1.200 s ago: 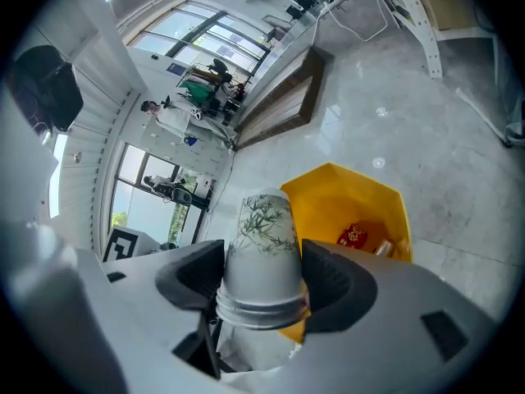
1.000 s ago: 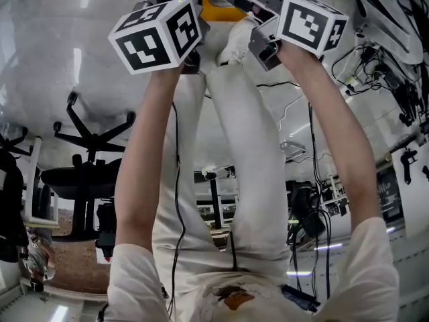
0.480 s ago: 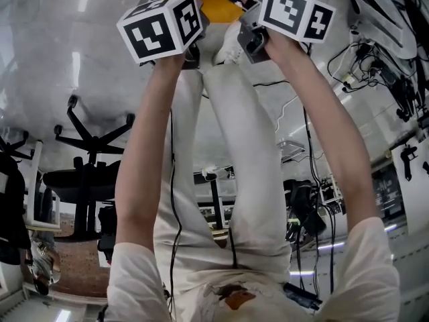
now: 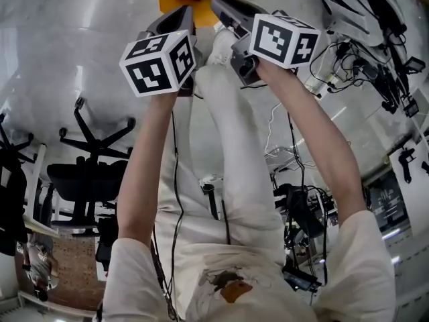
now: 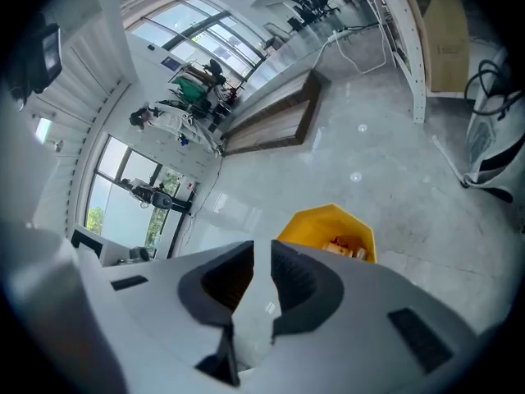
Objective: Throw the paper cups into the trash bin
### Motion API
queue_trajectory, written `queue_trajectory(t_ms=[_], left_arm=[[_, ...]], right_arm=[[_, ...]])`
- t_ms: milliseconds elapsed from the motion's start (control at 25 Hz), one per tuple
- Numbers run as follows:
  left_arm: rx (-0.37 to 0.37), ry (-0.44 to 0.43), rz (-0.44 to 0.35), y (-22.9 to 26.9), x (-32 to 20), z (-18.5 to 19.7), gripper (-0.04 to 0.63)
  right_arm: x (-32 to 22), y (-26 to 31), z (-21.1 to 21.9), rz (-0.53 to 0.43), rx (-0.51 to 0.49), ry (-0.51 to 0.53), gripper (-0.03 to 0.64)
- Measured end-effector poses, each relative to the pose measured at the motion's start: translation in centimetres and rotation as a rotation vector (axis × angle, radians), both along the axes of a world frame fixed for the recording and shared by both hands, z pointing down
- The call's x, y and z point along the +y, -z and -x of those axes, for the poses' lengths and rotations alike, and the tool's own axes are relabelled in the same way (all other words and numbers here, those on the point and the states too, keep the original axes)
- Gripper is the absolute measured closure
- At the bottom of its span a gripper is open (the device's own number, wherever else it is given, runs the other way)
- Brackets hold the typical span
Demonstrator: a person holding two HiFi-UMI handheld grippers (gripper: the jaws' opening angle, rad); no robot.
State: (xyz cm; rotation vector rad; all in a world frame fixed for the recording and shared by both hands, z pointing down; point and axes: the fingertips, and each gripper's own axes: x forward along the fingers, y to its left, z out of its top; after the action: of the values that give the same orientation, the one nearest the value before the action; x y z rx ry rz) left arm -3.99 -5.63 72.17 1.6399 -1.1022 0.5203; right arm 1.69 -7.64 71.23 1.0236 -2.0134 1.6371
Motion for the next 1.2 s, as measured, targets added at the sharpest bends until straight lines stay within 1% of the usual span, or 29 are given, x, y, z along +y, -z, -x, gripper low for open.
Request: queue_trajectory(t_ms=[160,200,280,480,640,720,840,920,1080,1200], left_arm=[[0.000,0.000,-0.046,8.9,-0.1,-0.1,0.589],[-0.002,0.007,-0.058,11.2,-0.2,0.1,0.589],[0.000,0.019,-0.078,15.7,0.0,0.0,0.589],[0.004,0.028,-0.125,26.4,1.5,-0.6,0.589],[0.002,0.051,-0.174,35.1,3.7,-0.8,0.589],[-0.001,0.044,-0.200,39.1,4.8,-0.9,0.589],[-0.025,0.023,-0.239,43.8,5.9,-0.7,0.589],[-0.031,0.019,-0.256,46.4,6.6,-0.7,0.589],[-0.038,0.004,-0.314,51.9,8.6,-1.1,0.589],[-0.047,-0.007,-0.364,55.7,10.5,-1.3,0.589]], right_arm=[[-0.2,7.6,-0.5,-0.056,0.004,0.005,0.600],[-0.2,9.6,-0.6,-0.075,0.004,0.009,0.606],[0.4,13.6,-1.1,-0.097,-0.001,0.015,0.607],[2.2,23.7,-2.6,-0.119,-0.028,0.039,0.609],[3.9,33.0,-3.2,-0.220,-0.022,0.115,0.609],[4.9,37.4,-3.5,-0.279,-0.011,0.151,0.609],[6.0,43.2,-3.3,-0.388,0.013,0.219,0.609],[6.8,46.5,-3.2,-0.442,0.012,0.252,0.609],[8.8,52.5,-3.2,-0.527,0.002,0.292,0.609],[10.6,56.4,-3.1,-0.563,-0.025,0.301,0.609]])
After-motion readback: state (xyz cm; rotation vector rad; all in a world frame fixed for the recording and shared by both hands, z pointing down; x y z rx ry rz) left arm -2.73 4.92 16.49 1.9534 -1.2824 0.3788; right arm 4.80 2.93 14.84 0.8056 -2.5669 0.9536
